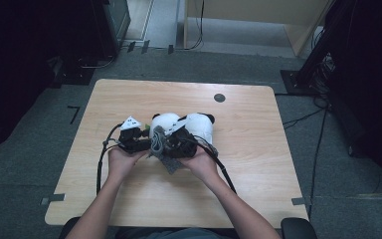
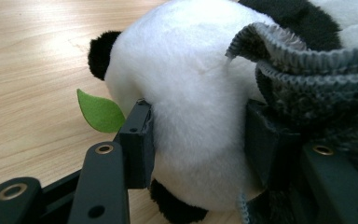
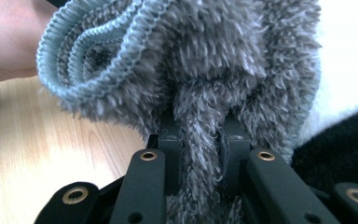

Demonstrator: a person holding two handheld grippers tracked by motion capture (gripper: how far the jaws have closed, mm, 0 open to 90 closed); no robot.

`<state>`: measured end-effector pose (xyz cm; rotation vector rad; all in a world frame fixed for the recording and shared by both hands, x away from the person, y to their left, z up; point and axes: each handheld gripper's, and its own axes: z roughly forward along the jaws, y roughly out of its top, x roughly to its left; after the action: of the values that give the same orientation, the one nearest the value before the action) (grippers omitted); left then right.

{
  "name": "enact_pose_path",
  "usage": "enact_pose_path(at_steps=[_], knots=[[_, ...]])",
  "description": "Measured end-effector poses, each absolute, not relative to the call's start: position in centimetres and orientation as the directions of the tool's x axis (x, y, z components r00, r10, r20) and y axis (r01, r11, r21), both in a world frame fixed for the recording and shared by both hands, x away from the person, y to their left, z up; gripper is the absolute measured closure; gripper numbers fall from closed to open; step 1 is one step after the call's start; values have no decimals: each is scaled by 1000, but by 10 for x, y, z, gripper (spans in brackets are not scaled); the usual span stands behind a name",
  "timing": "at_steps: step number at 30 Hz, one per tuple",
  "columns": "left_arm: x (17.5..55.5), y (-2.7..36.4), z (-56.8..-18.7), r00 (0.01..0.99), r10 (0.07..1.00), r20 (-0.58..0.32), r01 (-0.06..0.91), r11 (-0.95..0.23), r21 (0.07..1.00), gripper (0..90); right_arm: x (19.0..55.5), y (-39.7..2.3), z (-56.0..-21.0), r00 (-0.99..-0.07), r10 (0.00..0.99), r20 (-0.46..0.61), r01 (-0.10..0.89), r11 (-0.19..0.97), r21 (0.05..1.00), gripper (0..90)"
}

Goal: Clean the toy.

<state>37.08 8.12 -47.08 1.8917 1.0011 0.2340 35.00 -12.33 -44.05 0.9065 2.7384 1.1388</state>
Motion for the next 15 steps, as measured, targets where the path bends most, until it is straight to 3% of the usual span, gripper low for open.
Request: enact_pose_path(at_steps=[15], knots=[[371,81,-472,654,724,-218,528,-231,817,468,334,-165,-433,-806,569,163,524,557,645,757]])
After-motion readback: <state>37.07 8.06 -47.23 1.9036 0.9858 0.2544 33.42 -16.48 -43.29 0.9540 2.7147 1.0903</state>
